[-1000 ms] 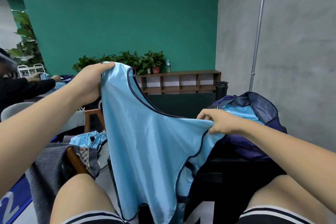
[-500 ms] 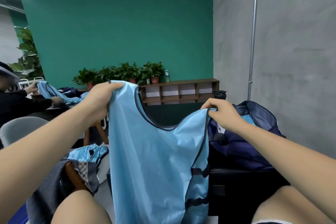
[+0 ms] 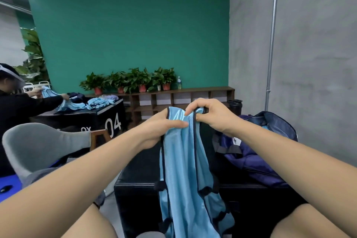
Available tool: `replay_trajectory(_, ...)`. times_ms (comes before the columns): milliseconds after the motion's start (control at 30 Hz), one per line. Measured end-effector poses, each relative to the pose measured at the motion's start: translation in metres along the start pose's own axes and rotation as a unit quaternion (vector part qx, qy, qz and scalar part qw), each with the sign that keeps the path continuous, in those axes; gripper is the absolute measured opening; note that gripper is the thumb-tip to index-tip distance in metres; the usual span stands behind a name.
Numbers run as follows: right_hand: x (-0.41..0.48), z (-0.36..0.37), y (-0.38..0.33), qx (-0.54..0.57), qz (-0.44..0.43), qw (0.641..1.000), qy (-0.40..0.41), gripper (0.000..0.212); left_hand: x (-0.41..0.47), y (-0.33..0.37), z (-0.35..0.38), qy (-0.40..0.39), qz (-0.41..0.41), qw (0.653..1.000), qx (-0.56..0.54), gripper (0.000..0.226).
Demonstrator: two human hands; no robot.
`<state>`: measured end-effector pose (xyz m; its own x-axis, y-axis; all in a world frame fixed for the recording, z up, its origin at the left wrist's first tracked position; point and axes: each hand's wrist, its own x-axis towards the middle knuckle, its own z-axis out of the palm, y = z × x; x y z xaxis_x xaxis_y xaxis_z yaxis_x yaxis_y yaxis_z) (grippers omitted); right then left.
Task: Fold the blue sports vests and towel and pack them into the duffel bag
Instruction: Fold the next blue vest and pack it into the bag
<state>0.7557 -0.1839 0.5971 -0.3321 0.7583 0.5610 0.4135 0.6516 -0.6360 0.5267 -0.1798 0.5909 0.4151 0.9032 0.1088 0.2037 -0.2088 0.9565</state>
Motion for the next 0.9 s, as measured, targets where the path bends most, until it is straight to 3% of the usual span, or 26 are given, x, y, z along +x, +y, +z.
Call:
replay_trajectory(267,-0.003,-0.014,0.015,-0.006,0.031,0.999,0.007,0.028,0.009,-0.006,0.000,0.101,0.039,0.994,-0.014,0.060)
replay_trajectory(433,-0.014,-0.012,0.019,-0.150,0.111,0.972,0.146,0.030,0.006,-0.005,-0.003,0.126,0.060,0.990,0.009,0.061)
replay_trajectory(533,-0.026,0.001,0.013,-0.021,0.179,0.980,0.087,0.021,0.005,-0.004,-0.005,0.127,0.073,0.989,0.022,0.062)
replay_trajectory(667,-0.034,0.019,0.016,0.132,0.258,0.957,-0.012,0.037,0.003,-0.002,-0.003,0.121,0.087,0.988,0.050,0.062)
replay_trajectory(900,-0.029,0.037,0.012,0.225,0.261,0.939,0.000,0.049,-0.002,-0.001,-0.001,0.105,0.113,0.983,0.100,0.061)
